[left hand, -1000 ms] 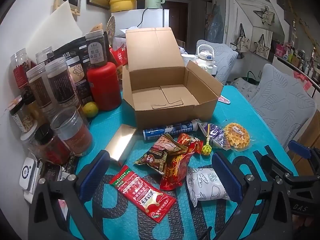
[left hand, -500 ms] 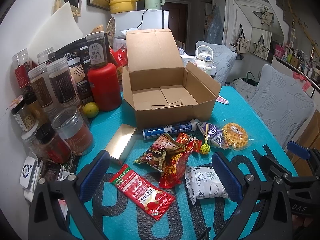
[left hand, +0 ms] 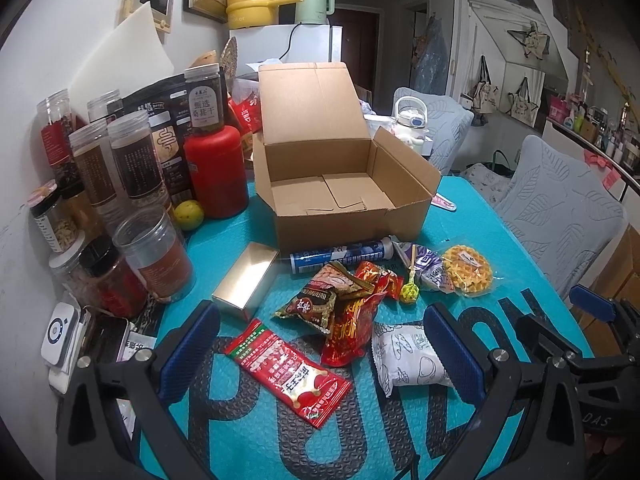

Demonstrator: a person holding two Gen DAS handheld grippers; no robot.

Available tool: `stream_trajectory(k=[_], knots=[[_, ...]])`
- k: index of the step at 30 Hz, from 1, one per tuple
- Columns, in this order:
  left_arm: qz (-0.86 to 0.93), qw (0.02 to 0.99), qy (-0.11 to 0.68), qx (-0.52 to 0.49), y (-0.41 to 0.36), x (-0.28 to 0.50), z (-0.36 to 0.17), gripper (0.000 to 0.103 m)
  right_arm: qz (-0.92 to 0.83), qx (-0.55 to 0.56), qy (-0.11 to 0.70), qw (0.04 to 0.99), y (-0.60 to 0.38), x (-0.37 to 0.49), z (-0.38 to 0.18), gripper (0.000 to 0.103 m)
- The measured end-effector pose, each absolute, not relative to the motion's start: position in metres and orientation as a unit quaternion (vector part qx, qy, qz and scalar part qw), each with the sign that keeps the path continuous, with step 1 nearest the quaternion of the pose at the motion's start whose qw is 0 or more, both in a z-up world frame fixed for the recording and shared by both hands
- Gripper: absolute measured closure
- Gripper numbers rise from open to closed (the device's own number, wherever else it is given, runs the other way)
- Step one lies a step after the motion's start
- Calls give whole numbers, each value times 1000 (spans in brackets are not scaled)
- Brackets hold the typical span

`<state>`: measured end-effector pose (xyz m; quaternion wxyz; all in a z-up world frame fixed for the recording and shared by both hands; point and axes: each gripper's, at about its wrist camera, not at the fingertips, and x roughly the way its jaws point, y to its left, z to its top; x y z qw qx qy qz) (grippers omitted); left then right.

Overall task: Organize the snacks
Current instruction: 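Move both tools toward the snack packets on the table, then grasp the red sachet with the left tool while the right tool grasps the white bread bag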

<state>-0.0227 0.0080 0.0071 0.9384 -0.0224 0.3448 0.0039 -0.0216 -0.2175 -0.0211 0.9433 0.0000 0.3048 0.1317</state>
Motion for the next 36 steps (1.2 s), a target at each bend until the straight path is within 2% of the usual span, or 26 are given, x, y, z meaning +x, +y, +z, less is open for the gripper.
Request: stream_trajectory(k=[6, 19, 30, 36], knots=[[13, 932, 362, -16, 12, -29, -3, 0, 150, -1, 312, 938, -215, -24, -34, 0], [60, 897, 439, -1, 32, -25, -62, 0, 183, -7, 359, 915, -203, -14, -81, 0], [86, 866, 488, -61, 42, 13, -101, 0, 190, 10, 420, 887, -176, 33, -108, 0], [82, 855, 507, -74, 50, 28, -113, 0, 178, -21, 445, 877, -156, 54, -116, 0]])
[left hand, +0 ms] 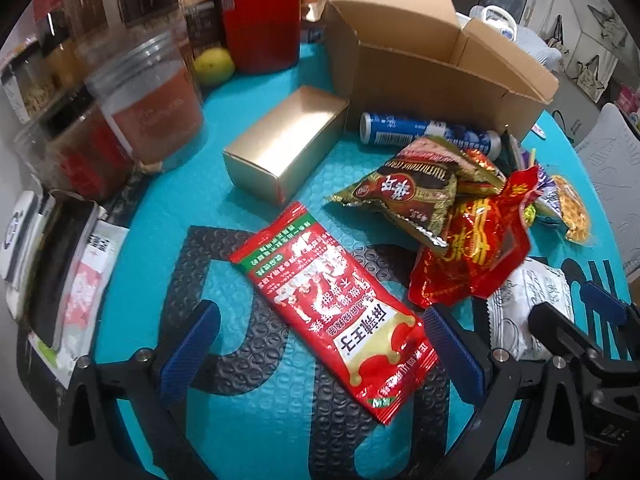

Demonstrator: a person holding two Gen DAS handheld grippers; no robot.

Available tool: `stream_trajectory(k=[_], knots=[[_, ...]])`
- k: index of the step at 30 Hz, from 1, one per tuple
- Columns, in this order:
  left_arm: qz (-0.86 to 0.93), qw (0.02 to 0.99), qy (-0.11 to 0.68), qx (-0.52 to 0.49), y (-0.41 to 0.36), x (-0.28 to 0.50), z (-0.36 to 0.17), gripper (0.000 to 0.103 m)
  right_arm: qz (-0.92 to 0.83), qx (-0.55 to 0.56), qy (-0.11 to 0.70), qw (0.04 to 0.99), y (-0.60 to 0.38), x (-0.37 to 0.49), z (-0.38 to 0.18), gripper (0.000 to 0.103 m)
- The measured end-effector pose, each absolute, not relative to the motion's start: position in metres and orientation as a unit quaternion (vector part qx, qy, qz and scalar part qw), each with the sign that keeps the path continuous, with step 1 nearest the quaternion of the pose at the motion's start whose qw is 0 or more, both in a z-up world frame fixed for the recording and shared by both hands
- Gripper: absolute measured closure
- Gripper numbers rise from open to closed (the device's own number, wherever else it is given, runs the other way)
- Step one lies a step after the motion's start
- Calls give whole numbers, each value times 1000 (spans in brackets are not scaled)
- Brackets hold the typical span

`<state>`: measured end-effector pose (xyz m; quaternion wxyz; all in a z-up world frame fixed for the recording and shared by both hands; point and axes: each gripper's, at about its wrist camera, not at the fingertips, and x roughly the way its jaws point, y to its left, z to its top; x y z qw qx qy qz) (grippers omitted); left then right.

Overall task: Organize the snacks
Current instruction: 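Grasp the red sachet with the left tool while the right tool grasps the white bread bag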

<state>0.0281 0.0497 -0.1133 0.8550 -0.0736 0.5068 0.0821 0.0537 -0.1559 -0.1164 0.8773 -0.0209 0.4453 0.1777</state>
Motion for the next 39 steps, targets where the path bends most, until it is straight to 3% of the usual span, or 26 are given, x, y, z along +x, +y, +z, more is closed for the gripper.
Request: stream_trajectory(k=[12, 18, 24, 26, 28, 31, 39], knots=[[90, 835, 534, -94, 59, 45, -128, 0, 186, -34, 494, 848, -147, 70, -143, 0], [85, 838, 532, -81, 52, 48, -130, 0, 194, -69, 467, 860, -152, 52, -146, 0], [74, 853, 514, -51, 33, 41, -136, 0, 204, -79, 455, 863, -169, 37, -145, 10], [67, 863, 499, -43, 30, 39, -136, 8, 205, -77, 453, 864, -175, 34, -144, 11], [59, 870, 488, -36, 26, 35, -133, 26, 204, -75, 451, 866, -181, 33, -143, 13], [46, 873, 484, -31, 21, 30, -130, 36, 203, -71, 448, 868, -187, 31, -142, 16], [-18, 868, 496, -31, 11, -7, -125, 41, 200, -71, 450, 867, -188, 27, -143, 18]])
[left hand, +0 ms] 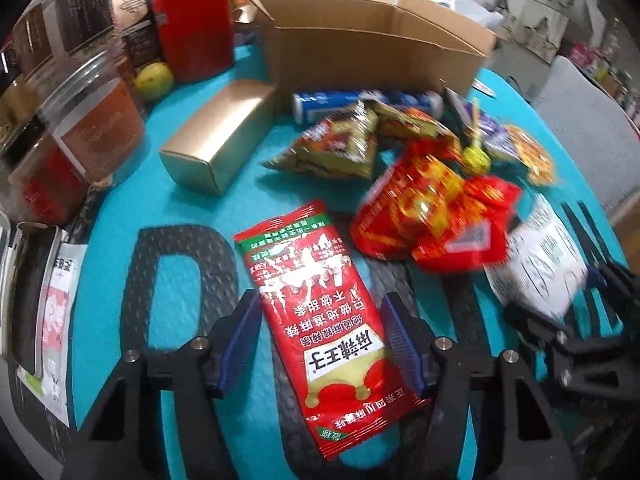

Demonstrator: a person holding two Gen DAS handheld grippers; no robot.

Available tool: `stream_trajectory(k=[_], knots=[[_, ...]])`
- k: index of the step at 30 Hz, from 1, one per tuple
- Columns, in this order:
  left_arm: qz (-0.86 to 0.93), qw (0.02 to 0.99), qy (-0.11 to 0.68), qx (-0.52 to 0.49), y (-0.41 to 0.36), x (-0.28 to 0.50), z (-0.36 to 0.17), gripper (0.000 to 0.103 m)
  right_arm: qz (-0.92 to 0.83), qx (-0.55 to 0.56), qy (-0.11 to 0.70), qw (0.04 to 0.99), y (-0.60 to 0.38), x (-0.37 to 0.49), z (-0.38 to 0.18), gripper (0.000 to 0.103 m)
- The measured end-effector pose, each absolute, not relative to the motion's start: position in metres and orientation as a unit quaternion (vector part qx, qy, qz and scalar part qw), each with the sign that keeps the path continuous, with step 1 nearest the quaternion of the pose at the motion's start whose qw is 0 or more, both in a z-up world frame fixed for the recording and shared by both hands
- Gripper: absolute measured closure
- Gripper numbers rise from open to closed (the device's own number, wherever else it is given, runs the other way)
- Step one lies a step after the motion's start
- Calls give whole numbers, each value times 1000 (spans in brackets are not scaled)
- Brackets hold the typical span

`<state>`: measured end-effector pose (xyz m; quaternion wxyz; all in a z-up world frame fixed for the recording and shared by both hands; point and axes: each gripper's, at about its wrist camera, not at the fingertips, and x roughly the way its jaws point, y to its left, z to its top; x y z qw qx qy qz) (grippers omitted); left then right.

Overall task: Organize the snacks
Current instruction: 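Grasp the red sachet with the left tool while the right tool grasps the white bread bag, then lift the red sachet with the left tool while the right tool lifts the white bag toward the box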

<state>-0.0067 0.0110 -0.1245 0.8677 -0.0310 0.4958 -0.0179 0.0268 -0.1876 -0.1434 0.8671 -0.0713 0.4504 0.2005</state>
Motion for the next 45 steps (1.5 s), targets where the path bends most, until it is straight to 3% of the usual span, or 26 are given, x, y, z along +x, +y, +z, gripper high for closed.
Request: stream_trajectory(k=[8, 9, 10, 11, 13, 14, 15, 17, 18, 21, 23, 28, 45], knots=[[-17, 856, 517, -15, 9, -12, -126, 37, 201, -73, 456, 864, -190, 17, -144, 18], [-12, 855, 519, -4, 5, -10, -127, 27, 200, -75, 454, 865, -190, 16, -144, 18], [-4, 852, 524, 4, 1, -8, -129, 8, 200, -75, 454, 865, -189, 16, -144, 18], [4, 845, 535, -1, 1, -5, -134, 1, 200, -75, 453, 865, -188, 16, -145, 18], [5, 849, 527, -19, 3, -8, -133, 0, 201, -74, 454, 865, -188, 17, -145, 17], [5, 850, 526, -18, 4, -8, -134, 1, 202, -75, 453, 865, -188, 17, -145, 16], [7, 855, 519, -13, 4, -9, -133, 9, 203, -77, 452, 865, -188, 17, -145, 16], [12, 863, 505, -15, 8, -12, -127, 29, 204, -80, 452, 865, -187, 19, -146, 14], [14, 867, 498, -16, 9, -13, -124, 47, 205, -82, 451, 865, -187, 19, -146, 14], [13, 869, 494, -21, 15, -15, -121, 54, 209, -89, 450, 864, -186, 21, -146, 14], [8, 871, 491, -15, 14, -17, -120, 55, 210, -95, 445, 865, -186, 20, -147, 17], [-5, 872, 488, -30, 14, -27, -115, 56, 226, -92, 426, 871, -187, 13, -141, 40], [-32, 889, 455, -45, 9, -45, -80, 56, 257, -48, 406, 876, -202, -13, -114, 44]])
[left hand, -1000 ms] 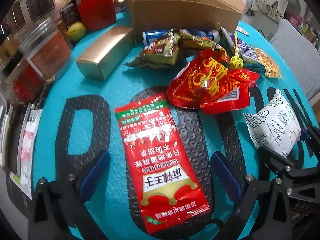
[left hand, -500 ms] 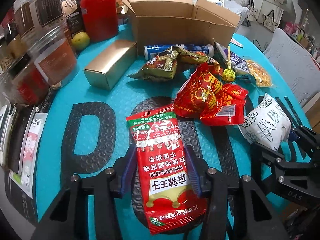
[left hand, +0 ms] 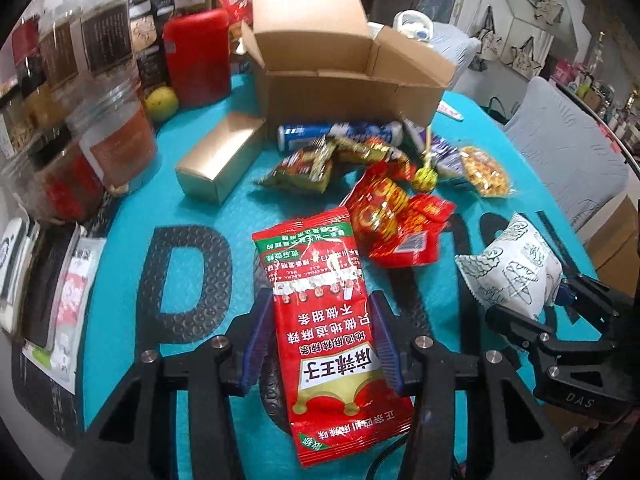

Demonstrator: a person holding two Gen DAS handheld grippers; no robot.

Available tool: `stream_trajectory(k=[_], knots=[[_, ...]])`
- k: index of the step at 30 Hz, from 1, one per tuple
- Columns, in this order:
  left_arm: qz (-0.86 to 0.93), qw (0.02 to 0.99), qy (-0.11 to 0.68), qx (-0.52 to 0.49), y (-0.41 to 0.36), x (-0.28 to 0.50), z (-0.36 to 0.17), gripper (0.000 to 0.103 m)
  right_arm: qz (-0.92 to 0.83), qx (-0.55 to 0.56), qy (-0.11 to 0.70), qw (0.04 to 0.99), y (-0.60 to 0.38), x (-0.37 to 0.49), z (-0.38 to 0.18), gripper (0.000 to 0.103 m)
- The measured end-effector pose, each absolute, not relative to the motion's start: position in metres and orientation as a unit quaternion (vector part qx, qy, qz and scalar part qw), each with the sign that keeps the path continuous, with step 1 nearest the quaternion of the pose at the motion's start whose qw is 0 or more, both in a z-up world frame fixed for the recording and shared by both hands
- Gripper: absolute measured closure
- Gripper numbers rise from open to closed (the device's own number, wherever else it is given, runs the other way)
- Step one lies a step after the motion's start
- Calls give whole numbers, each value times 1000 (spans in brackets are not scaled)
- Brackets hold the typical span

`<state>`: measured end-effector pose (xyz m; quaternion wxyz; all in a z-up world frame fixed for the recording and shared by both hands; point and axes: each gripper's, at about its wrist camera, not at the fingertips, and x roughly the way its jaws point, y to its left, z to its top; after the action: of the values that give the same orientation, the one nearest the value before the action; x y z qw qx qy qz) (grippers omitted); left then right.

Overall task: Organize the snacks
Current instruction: 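Lift the red sachet with the left tool while the right tool lifts the white bag toward the box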

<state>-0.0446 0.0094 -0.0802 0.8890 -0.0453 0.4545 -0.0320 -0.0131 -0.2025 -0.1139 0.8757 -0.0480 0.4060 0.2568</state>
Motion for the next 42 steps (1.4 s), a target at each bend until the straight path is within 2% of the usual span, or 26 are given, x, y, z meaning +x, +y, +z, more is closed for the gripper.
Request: stream_trajectory(k=[22, 42], knots=[[-85, 934, 345, -35, -6, -12, -1, 56, 284, -26, 327, 901, -201, 11, -45, 44], [-107, 959, 260, -30, 2, 82, 45, 56, 282, -37, 277, 918, -192, 108, 15, 44]])
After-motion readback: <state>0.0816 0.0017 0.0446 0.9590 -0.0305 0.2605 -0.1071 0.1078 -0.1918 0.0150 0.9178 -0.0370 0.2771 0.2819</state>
